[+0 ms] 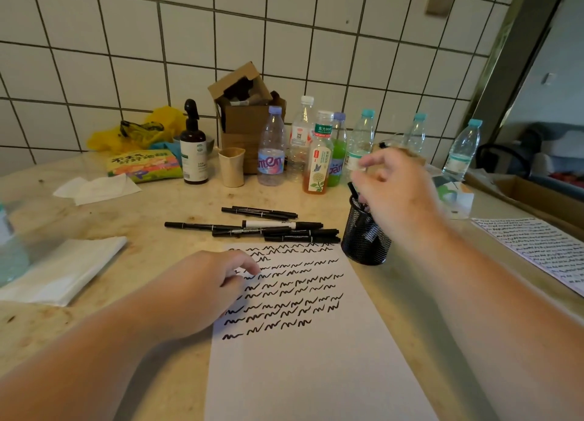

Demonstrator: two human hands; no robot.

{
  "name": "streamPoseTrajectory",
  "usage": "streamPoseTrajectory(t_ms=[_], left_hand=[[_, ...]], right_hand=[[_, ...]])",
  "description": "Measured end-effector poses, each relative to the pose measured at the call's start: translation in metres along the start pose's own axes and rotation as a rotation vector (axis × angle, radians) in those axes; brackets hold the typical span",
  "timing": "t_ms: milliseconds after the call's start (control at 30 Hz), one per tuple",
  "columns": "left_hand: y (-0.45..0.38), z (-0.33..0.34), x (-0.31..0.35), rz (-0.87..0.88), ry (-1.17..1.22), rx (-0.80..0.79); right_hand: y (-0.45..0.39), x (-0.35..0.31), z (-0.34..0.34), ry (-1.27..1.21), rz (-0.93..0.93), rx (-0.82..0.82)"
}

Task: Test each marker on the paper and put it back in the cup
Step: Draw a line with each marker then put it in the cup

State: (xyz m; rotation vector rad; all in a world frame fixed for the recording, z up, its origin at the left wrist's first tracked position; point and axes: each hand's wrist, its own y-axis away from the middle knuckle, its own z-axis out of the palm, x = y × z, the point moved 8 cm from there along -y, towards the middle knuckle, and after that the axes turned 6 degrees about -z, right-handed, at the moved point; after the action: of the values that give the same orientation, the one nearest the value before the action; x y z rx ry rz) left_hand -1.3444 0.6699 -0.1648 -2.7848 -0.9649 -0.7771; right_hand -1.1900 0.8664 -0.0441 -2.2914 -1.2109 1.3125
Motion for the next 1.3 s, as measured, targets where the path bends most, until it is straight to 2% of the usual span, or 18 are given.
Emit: streamPoseTrajectory(t_ms=[100, 200, 267, 433, 700, 833, 900, 1000, 1200, 1300], left_hand=[[-0.001, 0.001, 0.000, -0.020, -0.013, -0.006], [-0.001, 0.000, -0.001, -0.023, -0.015, -0.016], [-0.001, 0.000, -0.001, -0.021, -0.022, -0.025], [-0.001, 0.000, 0.002, -0.001, -0.052, -0.012], [0.000, -0.001, 0.005, 0.018, -0.071, -0.008], [0.000, 0.000, 0.002, 0.007, -0.049, -0.025], [0.001, 0.001, 0.002, 0.001, -0.035, -0.029], [0.001, 0.001, 0.002, 0.006, -0.022, -0.016], [0.001, 0.003, 0.005, 0.047, -0.024, -0.003], [0.004, 0.002, 0.015, 0.125, -0.042, 0.018]], right_hand=[[0.015, -0.012, 0.046, 0.160, -0.165, -0.256], [0.020, 0.006, 0.094, 0.440, -0.161, -0.482], [0.020, 0.018, 0.113, 0.566, -0.114, -0.560], [0.019, 0.030, 0.125, 0.659, -0.031, -0.568], [0.026, 0.025, 0.123, 0.667, -0.093, -0.541], [0.033, 0.019, 0.102, 0.636, -0.116, -0.476], [0.039, 0.014, 0.084, 0.550, -0.105, -0.433], [0.051, 0.015, 0.057, 0.262, -0.014, -0.381], [0.091, 0.047, 0.070, -0.526, 0.327, -0.452], [0.103, 0.047, 0.079, -0.756, 0.385, -0.483]])
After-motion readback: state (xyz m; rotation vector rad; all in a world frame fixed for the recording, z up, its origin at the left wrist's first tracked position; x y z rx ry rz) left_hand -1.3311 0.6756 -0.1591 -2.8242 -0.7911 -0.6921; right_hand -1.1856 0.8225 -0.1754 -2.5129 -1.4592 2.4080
